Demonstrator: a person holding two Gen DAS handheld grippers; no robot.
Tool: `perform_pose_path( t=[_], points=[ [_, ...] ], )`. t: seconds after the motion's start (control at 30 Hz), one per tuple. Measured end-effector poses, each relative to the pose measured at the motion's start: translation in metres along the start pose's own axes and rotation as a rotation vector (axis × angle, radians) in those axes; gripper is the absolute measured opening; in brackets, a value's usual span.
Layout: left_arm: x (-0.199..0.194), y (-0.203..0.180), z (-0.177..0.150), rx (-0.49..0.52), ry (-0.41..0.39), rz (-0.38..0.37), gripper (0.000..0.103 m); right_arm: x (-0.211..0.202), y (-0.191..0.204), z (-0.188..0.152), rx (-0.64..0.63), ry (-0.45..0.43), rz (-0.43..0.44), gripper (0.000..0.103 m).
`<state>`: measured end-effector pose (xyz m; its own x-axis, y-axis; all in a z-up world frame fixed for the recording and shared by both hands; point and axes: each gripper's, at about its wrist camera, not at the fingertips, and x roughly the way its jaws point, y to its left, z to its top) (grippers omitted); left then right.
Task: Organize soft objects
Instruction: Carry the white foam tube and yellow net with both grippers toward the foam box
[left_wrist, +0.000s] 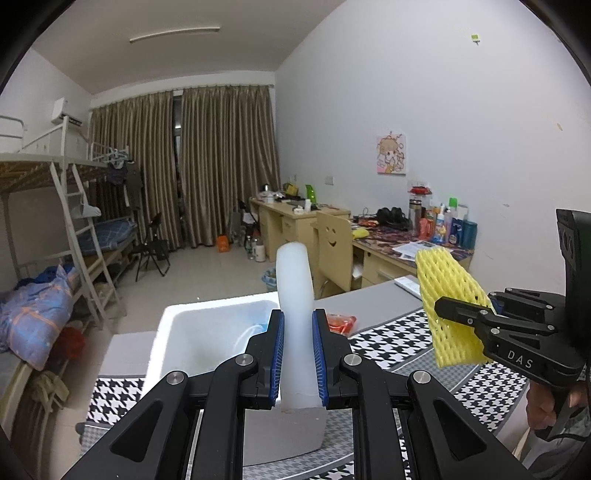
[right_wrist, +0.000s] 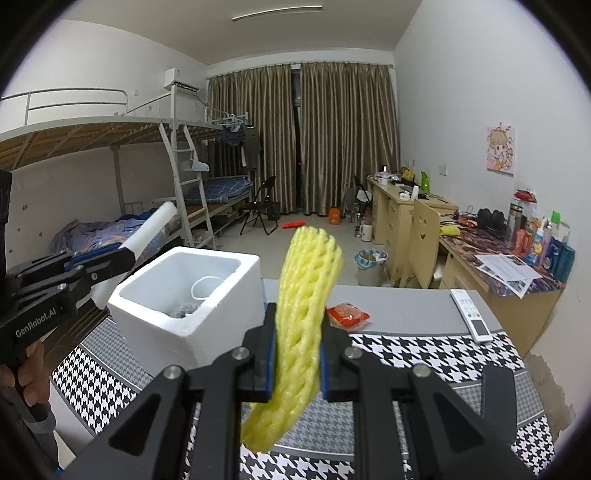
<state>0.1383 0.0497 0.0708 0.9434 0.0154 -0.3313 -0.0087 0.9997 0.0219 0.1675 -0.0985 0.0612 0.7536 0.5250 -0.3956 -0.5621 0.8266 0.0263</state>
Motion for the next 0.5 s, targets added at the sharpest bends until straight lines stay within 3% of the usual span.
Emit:
perform_pose_path(
  t=[0.5],
  points=[
    [-0.011,0.020,0.005,-0.028,-0.023,0.084,0.016,0.011,0.026,0.013,-0.045,-0.009,0.078,0.021]
  ],
)
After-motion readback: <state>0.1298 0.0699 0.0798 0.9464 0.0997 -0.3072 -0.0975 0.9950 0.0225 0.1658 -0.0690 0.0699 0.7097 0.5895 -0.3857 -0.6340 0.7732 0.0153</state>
